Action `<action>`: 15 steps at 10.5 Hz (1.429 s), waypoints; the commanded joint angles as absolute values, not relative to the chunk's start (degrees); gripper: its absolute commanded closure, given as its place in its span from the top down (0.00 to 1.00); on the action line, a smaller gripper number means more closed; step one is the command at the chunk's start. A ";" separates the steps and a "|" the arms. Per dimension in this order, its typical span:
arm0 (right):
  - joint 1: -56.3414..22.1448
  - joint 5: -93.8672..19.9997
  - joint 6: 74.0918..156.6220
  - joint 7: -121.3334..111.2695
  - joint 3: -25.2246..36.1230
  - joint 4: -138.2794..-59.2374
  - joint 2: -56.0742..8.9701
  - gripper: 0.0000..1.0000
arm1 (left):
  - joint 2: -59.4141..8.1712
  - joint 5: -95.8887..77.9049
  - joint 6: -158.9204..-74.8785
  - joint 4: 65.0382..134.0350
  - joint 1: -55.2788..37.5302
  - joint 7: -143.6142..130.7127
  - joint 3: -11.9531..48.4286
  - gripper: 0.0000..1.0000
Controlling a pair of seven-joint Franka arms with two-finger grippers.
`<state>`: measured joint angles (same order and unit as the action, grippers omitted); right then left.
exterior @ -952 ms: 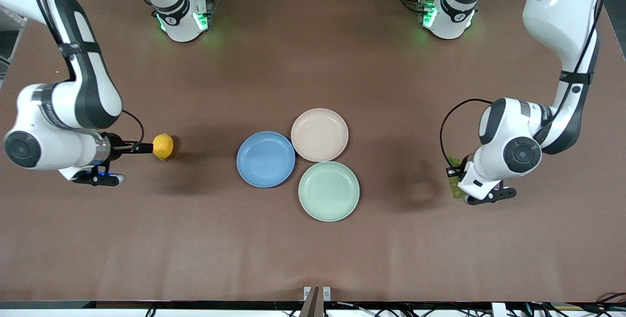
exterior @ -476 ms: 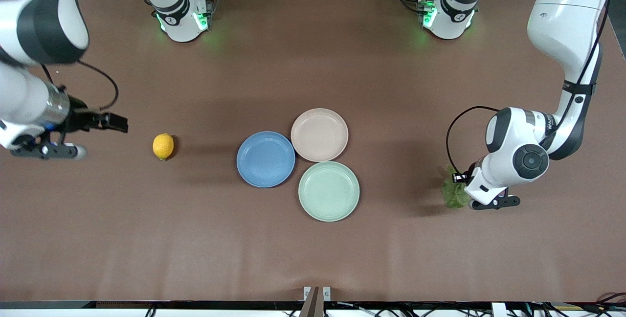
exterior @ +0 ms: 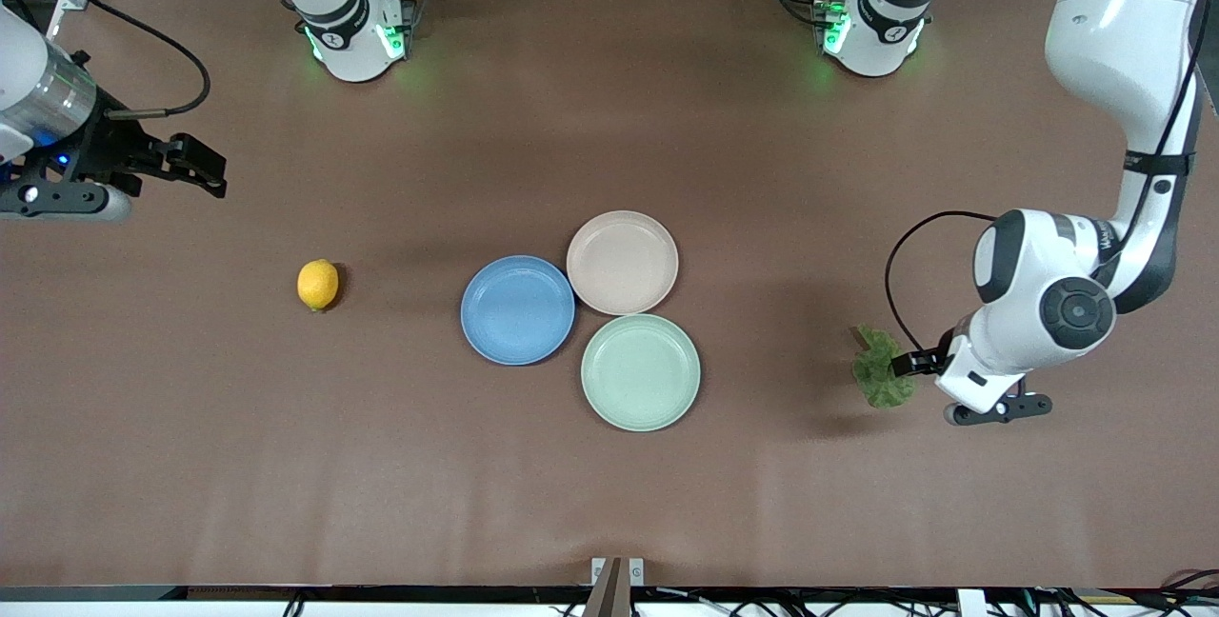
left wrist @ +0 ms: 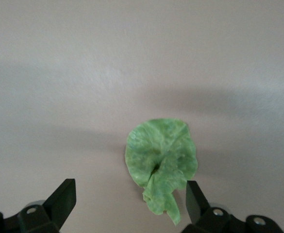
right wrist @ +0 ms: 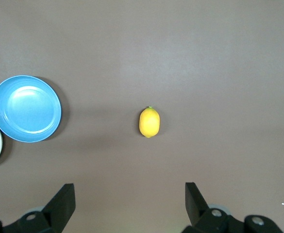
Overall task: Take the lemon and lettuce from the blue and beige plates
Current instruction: 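Open both grippers and raise them away from the lemon and lettuce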
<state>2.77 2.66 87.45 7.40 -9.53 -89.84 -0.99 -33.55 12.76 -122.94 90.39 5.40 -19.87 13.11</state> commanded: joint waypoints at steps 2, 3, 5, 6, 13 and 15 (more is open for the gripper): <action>-1.84 3.08 87.97 7.30 -5.54 -91.41 -0.09 1.00 | -24.29 13.98 -116.92 90.88 5.80 -18.02 13.45 1.00; -1.93 2.99 88.67 7.12 -5.89 -91.32 -0.35 1.00 | -21.82 13.37 -115.15 90.70 5.80 -17.23 13.53 1.00; -2.20 2.99 88.86 7.12 -5.98 -91.32 -0.35 1.00 | -17.07 11.09 -111.38 90.70 5.80 -17.05 13.62 1.00; -2.20 2.81 88.34 7.21 -6.06 -90.27 -0.53 1.00 | -15.22 9.25 -109.36 90.79 5.80 -17.05 13.62 1.00; -2.46 1.41 85.61 7.12 -6.07 -85.17 -2.19 1.00 | -3.61 5.54 -99.25 90.79 4.84 -17.05 13.89 1.00; -2.55 1.41 85.61 7.12 -5.98 -84.99 -2.20 1.00 | -2.29 5.36 -96.42 90.88 4.05 -17.05 14.06 1.00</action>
<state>-1.99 2.28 86.44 7.34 -6.55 -86.83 -1.34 -4.14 6.80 -97.53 89.43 4.50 -18.73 14.22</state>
